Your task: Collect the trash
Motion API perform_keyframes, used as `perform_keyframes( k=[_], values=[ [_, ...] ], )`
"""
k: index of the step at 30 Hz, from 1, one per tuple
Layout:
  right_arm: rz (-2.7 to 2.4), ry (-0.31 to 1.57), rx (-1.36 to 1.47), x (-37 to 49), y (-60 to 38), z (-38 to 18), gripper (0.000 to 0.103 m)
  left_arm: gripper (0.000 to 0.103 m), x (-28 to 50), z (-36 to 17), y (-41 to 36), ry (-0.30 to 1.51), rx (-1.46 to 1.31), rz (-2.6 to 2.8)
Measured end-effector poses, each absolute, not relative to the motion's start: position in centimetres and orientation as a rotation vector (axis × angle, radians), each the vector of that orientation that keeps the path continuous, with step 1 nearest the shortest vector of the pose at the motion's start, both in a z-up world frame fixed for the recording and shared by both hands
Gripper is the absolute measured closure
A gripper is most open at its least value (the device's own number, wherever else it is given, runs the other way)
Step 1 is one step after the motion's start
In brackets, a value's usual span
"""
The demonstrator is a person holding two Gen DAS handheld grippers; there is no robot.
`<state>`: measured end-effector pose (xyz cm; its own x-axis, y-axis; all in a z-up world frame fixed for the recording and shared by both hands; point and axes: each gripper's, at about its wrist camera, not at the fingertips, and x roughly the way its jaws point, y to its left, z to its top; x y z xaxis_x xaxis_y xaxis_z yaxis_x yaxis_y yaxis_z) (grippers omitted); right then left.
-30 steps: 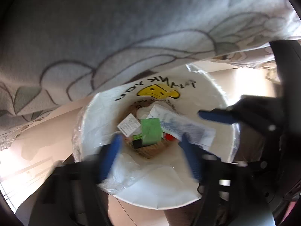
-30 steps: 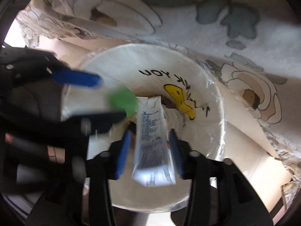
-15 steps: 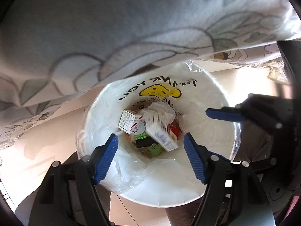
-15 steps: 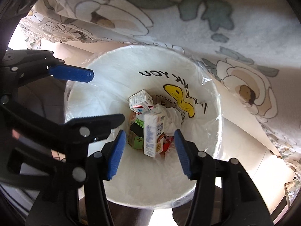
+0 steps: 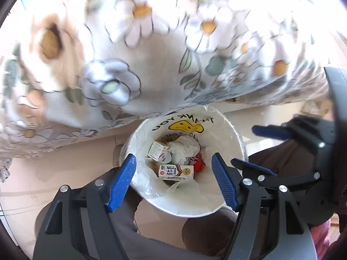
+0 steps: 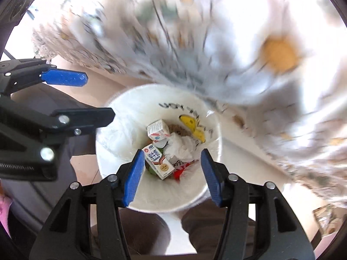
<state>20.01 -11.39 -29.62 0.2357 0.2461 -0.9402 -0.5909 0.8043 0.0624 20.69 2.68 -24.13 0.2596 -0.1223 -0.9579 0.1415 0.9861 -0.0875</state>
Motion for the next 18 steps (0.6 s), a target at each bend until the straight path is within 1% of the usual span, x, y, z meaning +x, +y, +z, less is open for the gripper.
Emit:
perform_keyframes(
  k=[6, 7, 8, 11, 13, 18],
  values=[
    [0.560, 1.093, -0.336, 17.5, -13.2, -22.5, 0.039, 0.029, 17.7, -17.1, 2.7, 1.176, 0.060, -0.124],
    [0.559, 1.071, -0.333, 16.9, -13.5, -21.3, 0.036, 0.027, 17.1, -16.0, 2.5, 1.147, 0.082, -0.112],
    [0.558, 1.048, -0.330, 16.3, -13.7, -20.1, 0.034, 0.022, 16.4, -14.9, 2.2, 1.119, 0.097, -0.106],
    [0.556, 0.981, -0.321, 14.4, -14.6, -16.6, 0.032, 0.017, 14.3, -11.6, 1.5, 1.039, 0.114, -0.108],
    [0.551, 0.941, -0.303, 13.1, -15.1, -14.4, 0.027, 0.015, 12.9, -9.6, 1.3, 0.995, 0.121, -0.113],
    [0.532, 0.869, -0.245, 9.9, -16.7, -10.4, 0.025, 0.014, 9.5, -6.5, 0.1, 0.903, 0.163, -0.129]
  ],
)
